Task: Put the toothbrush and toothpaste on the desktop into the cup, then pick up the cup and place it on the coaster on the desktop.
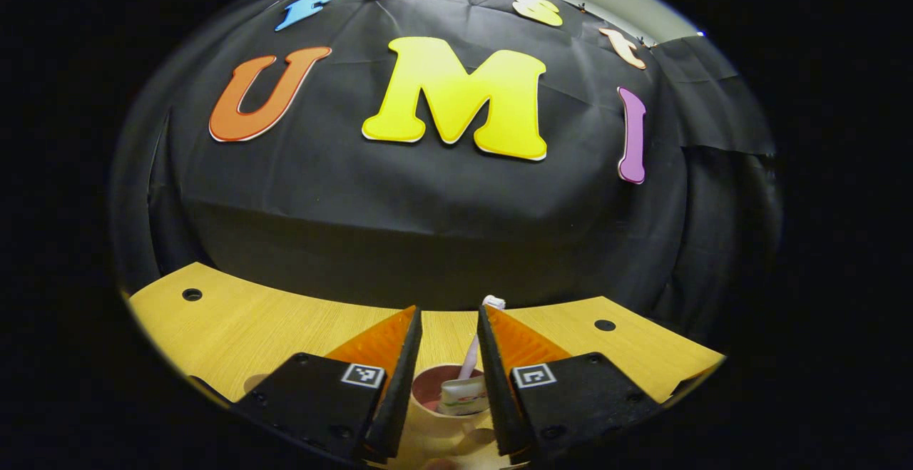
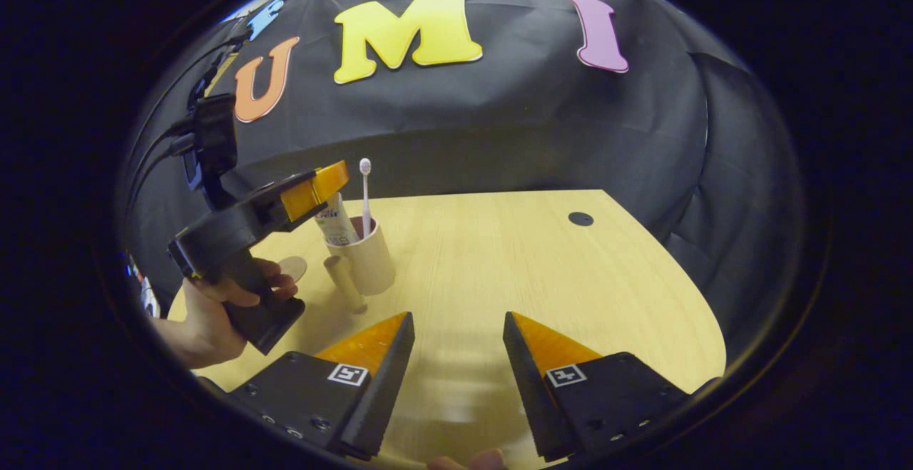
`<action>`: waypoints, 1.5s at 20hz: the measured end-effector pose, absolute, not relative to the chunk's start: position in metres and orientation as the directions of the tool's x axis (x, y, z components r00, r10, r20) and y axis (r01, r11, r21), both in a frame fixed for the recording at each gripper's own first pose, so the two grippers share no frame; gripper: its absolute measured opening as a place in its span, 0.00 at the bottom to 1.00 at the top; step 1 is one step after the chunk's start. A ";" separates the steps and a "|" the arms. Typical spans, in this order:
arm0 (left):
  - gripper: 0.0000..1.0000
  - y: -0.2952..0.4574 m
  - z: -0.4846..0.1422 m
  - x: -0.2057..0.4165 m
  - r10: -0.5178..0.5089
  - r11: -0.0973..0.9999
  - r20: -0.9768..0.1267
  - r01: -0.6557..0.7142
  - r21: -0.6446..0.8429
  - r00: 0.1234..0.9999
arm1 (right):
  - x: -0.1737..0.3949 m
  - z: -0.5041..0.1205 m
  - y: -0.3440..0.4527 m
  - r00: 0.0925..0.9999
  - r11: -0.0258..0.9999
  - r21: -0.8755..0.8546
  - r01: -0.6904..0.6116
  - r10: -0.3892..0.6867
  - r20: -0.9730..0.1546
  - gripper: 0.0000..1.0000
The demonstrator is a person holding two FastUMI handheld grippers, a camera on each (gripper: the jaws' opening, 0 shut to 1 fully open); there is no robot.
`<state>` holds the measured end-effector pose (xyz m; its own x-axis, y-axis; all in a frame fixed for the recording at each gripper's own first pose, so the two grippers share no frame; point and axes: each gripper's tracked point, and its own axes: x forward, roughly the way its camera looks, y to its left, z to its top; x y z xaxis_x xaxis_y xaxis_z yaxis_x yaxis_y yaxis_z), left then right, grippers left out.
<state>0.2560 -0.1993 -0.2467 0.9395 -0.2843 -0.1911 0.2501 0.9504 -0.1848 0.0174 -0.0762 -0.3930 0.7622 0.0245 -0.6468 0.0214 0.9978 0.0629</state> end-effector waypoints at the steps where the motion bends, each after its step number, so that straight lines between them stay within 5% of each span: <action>1: 0.58 -0.193 -0.245 0.253 -0.270 0.954 -0.194 0.235 -0.185 0.943 | 0.018 -0.394 -0.074 0.758 0.999 0.048 0.016 0.019 -0.652 0.75; 4: 1.00 -0.170 -0.232 0.246 -0.221 0.966 -0.178 0.190 -0.176 0.959 | 0.020 -0.393 -0.062 0.749 1.000 0.024 -0.006 0.020 -0.662 0.88; 7: 1.00 -0.139 -0.218 0.237 -0.176 0.977 -0.169 0.151 -0.150 0.970 | 0.025 -0.383 -0.048 0.751 0.999 0.028 -0.019 0.033 -0.660 0.95; 18: 1.00 -0.005 -0.194 0.154 -0.008 0.996 -0.263 -0.015 -0.086 0.965 | 0.058 -0.356 0.023 0.669 0.994 0.003 -0.105 0.073 -0.739 0.95; 30: 1.00 0.088 -0.188 0.088 0.123 0.983 -0.316 -0.160 -0.094 0.941 | 0.107 -0.407 0.060 0.330 0.998 0.055 -0.001 0.052 -0.942 0.95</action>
